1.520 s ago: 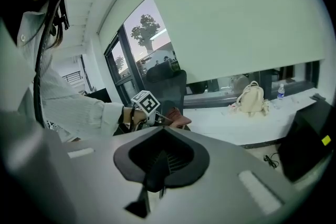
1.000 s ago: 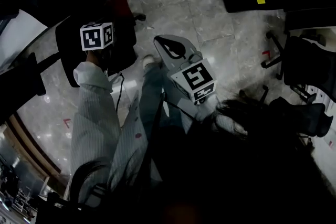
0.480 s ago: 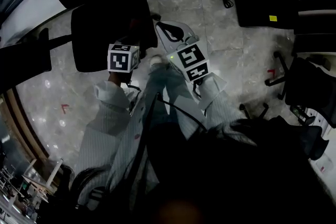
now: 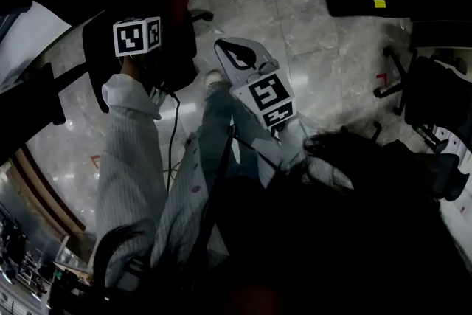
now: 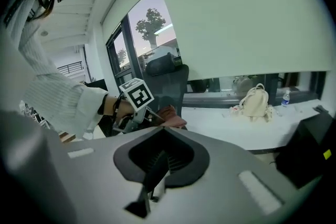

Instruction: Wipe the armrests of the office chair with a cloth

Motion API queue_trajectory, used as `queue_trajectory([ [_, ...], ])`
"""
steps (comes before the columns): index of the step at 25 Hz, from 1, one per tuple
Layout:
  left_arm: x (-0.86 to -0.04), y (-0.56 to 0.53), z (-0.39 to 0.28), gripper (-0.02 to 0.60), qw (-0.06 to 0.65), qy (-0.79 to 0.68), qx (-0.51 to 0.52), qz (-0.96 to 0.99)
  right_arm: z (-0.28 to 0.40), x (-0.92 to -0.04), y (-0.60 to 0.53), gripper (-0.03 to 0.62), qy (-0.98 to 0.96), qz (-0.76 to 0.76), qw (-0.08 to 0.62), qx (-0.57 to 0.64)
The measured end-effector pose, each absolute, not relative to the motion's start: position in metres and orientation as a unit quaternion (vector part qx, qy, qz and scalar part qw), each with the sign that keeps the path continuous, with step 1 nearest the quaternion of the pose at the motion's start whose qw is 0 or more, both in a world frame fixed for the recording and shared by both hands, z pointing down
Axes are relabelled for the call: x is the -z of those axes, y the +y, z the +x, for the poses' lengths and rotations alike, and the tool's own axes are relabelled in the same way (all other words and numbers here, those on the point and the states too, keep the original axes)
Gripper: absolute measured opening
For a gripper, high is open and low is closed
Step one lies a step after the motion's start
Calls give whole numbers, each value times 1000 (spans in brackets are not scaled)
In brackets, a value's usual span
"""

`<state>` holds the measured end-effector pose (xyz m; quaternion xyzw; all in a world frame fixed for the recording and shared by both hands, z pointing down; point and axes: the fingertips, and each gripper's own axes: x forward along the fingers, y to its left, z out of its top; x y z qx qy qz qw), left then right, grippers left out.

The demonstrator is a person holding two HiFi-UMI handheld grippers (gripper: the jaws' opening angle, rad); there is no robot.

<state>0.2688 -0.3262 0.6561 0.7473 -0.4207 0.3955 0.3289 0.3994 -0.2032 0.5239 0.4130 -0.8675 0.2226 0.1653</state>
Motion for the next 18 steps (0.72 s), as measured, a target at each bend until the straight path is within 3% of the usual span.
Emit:
queue_trajectory([
  [9, -660, -387, 282, 41, 311, -443, -411, 733, 436, -531, -207, 2, -847, 443, 166, -244],
  [18, -629, -275, 302, 41, 314, -414, -384, 764, 411, -502, -201, 2, -871, 409, 167, -215],
])
